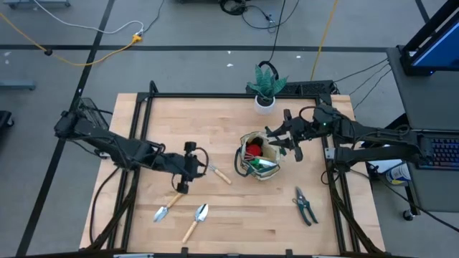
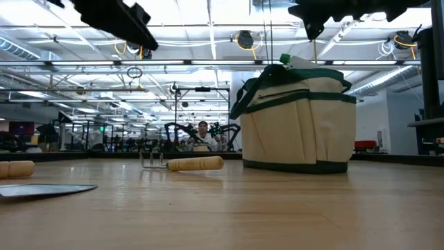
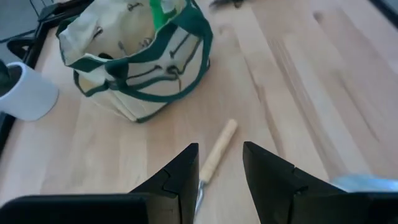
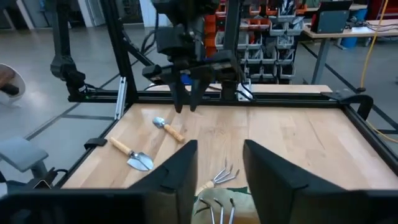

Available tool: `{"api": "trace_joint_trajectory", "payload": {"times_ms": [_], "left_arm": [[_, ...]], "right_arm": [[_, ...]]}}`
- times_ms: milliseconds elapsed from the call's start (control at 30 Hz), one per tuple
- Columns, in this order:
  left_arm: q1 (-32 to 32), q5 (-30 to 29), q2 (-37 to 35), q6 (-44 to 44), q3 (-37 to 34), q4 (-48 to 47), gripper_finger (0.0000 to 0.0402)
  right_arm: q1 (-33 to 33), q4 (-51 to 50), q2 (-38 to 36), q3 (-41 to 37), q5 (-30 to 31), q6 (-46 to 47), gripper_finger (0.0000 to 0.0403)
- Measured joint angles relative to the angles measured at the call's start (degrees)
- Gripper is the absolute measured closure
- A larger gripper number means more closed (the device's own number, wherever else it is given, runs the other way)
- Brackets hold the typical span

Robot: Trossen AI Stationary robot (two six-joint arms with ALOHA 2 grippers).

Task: Pick & Place Garden tools in Gardening bag
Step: Put the brown hand rake into the gardening bag

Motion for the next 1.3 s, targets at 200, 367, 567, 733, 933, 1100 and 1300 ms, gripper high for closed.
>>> {"api": "trace_joint_trajectory", "payload": {"times_ms": [200,367,567,733,933,1100,1300], "left_arm": [[4.13,2.35,0.87,-4.65,-3.61,8.14,0.0270],[6.82,5.68,3.92,-6.54,-3.66,8.63,0.0270],[10.02,16.02,10.81,1.20,-3.66,13.80,0.0270],[11.59,18.58,16.94,4.56,-3.62,20.80,0.0270],[12.33,18.99,23.75,5.37,-3.62,24.73,0.0270],[13.51,18.62,26.53,5.07,-3.62,25.21,0.0270],[13.71,19.18,26.86,6.24,-3.60,25.80,0.0270]], "right_arm": [[0.00,-0.03,0.00,0.00,-0.01,0.11,0.0215],[0.00,-1.61,0.00,0.00,0.00,0.43,0.0192],[0.00,-1.76,0.00,0.00,0.02,0.43,0.0190],[0.00,-1.78,0.00,0.00,0.02,0.43,0.0192],[0.00,-2.01,0.00,0.00,0.02,0.45,0.0192],[0.00,-2.17,0.02,0.00,0.02,0.45,0.0191],[0.00,-2.19,0.00,0.00,0.02,0.45,0.0192]]}}
